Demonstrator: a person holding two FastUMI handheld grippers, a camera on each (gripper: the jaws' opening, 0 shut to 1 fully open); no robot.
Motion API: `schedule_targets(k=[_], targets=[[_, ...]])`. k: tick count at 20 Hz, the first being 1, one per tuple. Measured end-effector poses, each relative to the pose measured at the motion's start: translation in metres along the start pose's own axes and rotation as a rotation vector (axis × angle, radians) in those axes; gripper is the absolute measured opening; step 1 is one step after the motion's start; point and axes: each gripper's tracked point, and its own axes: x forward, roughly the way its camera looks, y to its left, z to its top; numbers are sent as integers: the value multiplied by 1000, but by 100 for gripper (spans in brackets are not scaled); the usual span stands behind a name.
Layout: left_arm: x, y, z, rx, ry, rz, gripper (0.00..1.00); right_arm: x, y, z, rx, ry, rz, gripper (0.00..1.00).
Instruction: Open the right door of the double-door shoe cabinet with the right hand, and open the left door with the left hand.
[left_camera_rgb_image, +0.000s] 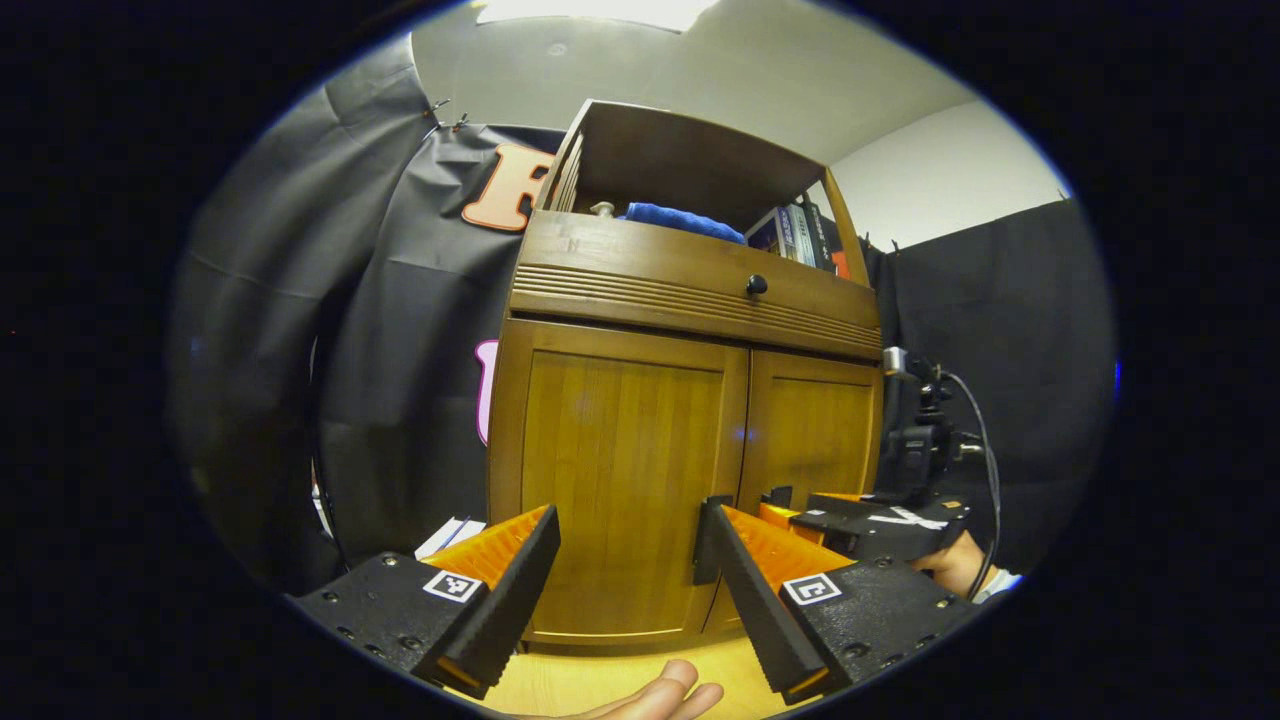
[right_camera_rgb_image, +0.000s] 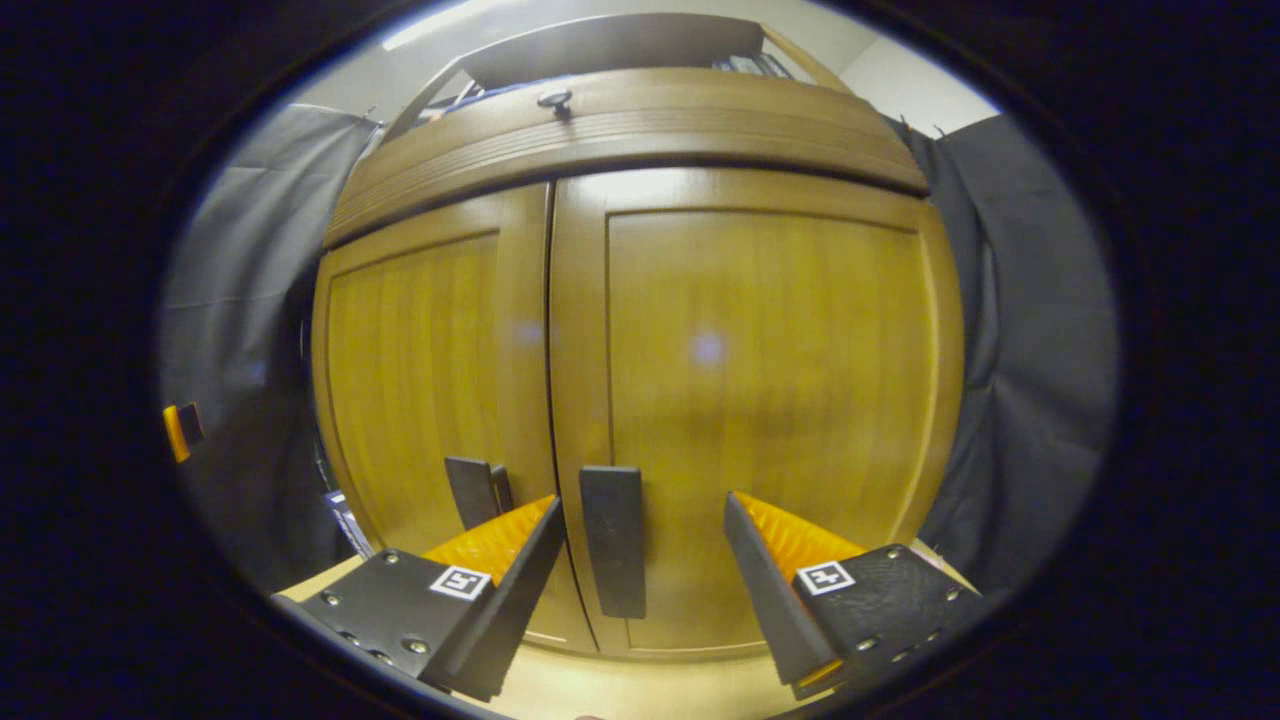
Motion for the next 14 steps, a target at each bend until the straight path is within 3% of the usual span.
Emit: schedule_targets(k=[1,3,6,7,8,10,11,12,14], targets=[[-1,-4,2,2,-8,-12,94,8,3,-5,14,19,0,96],[-6,-11,4,-5,-20,-32,90,10,5,-17,-4,43,-35,71],[-10,-34,3,8,-31,-79,94,5,13,-15,-84,-7,10,34],[-12,-43,1,31,-28,-94,94,12,13,-16,-88,-4,21,26],[-15,-51,0,57,-35,-106,88,10,14,-14,-70,0,34,30],[-16,-63,-4,102,-47,-118,94,11,14,-16,-70,8,61,30],[-14,-67,-6,121,-47,-116,88,10,13,-15,-84,8,78,30],[-12,-71,-9,147,-43,-113,92,6,13,-15,-79,5,90,30],[-10,-75,-14,194,-34,-102,89,2,14,-11,-59,2,108,30]])
